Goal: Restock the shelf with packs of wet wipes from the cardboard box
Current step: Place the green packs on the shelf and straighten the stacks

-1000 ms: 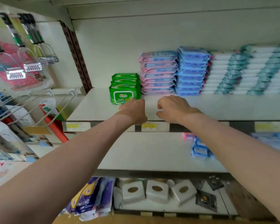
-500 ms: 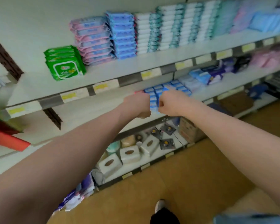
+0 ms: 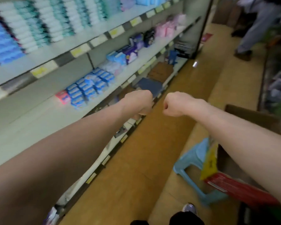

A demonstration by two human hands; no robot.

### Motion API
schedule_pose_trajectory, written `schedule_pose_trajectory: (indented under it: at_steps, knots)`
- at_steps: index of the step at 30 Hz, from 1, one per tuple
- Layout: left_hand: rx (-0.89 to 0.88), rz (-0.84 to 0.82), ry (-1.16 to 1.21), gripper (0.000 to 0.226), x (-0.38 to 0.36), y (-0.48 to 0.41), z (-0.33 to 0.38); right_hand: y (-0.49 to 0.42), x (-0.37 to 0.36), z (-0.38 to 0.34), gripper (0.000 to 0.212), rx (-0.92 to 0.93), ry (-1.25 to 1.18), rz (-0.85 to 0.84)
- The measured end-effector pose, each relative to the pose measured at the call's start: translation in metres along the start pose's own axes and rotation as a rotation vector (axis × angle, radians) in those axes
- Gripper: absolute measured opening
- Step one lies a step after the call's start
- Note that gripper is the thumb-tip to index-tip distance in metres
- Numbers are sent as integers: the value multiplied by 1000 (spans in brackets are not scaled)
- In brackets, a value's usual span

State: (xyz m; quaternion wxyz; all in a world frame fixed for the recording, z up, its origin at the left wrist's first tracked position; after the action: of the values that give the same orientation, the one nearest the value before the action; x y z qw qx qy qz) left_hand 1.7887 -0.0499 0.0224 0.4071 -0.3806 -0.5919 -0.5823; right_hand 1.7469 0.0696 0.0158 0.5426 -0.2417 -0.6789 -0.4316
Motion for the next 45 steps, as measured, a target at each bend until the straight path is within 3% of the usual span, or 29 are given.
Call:
schedule_pose_trajectory:
  at_steps: [6,13,18,23,27,31,36,39,42,45]
  knots:
    - [-177,3,19,45,3,-73,146,17,-26,149,14,-203,-88,-54]
    - [-317,-115,75,42,-15,-154,285,32,-76,320,15,-414,-222,-188]
    - [-338,-243,35,45,-53,-197,340,35,-126,394,15,-528,-314,-276]
    - [-300,-314,47,57,-86,-228,366,27,-175,426,23,-578,-425,-319]
    - [-233,-333,236,53,-106,-258,390,14,-217,436,33,-611,-558,-359]
    - [4,-341,511,62,-137,-293,414,2,-255,445,48,-704,-785,-377]
    - [208,-348,650,57,-171,-331,434,-13,-299,461,51,-914,-1219,-346]
    - [229,-304,610,67,-190,-347,441,-22,-324,467,54,-1048,-1468,-331]
    - [213,-241,521,94,-202,-362,443,-34,-341,468,53,-1162,-1682,-355]
    - [165,-256,471,96,-206,-375,443,-47,-352,467,54,-1243,-1875,-403]
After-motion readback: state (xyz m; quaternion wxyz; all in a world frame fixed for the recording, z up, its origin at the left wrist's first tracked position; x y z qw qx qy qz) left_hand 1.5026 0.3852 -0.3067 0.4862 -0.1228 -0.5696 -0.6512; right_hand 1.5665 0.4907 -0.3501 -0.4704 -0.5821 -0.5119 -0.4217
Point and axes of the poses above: each hand's wrist, its own y-axis away from the middle knuckle, its own x-axis out of the back of the hand, z = x × y, the point moved 2 cm from there along -y, towards the middle knuckle, and after that the axes turned 7 degrees about -x, right-handed, at the moved point
